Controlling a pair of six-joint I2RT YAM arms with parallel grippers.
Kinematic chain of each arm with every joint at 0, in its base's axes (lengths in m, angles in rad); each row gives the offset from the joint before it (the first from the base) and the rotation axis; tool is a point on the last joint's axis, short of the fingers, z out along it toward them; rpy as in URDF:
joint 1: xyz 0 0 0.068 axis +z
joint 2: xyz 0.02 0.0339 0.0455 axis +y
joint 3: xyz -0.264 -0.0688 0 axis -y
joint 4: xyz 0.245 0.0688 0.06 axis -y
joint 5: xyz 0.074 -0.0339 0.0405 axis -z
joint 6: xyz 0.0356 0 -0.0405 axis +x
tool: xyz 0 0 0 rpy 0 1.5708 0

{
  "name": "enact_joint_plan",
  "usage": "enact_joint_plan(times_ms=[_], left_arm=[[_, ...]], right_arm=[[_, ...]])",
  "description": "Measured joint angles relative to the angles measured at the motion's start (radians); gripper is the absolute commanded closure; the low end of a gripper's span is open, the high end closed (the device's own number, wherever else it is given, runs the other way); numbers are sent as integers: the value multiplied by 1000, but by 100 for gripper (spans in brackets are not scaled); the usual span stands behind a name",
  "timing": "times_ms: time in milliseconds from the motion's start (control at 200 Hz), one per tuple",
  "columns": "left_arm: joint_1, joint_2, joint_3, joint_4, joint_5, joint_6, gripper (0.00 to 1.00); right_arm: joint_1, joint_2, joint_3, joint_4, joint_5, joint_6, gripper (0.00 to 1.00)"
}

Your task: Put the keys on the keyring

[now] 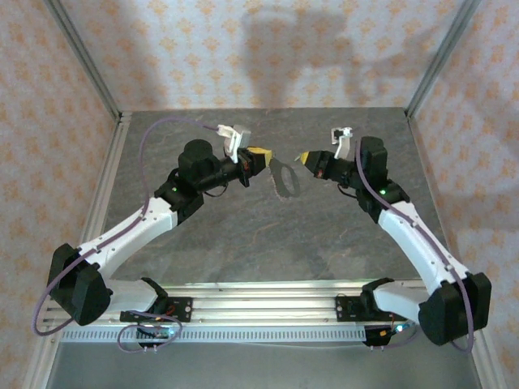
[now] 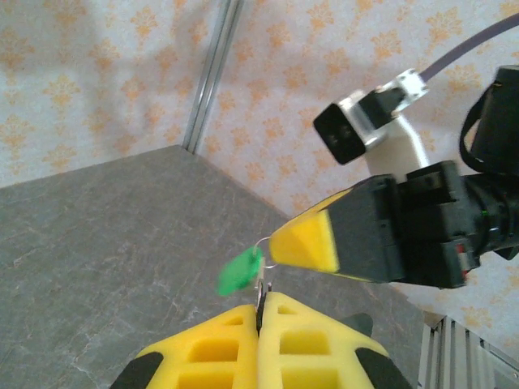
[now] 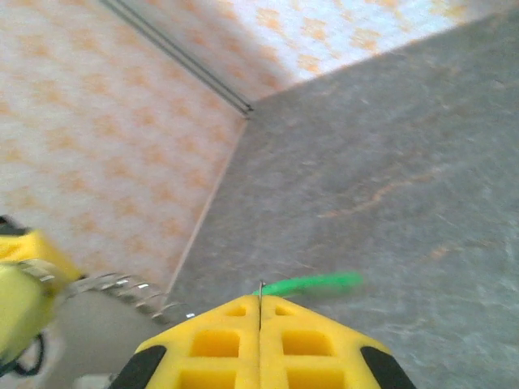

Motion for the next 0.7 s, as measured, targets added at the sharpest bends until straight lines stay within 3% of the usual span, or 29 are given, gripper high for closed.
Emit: enact_joint_plan(times_ms=[295,696], left_arm=[[-14,9,48,26,52,0,100],[-32,25,64,45,122,0,100]], right_arm=[[-19,-89,-66,191,-101,54,100],[-21,-106,-61,237,-161,97,100]])
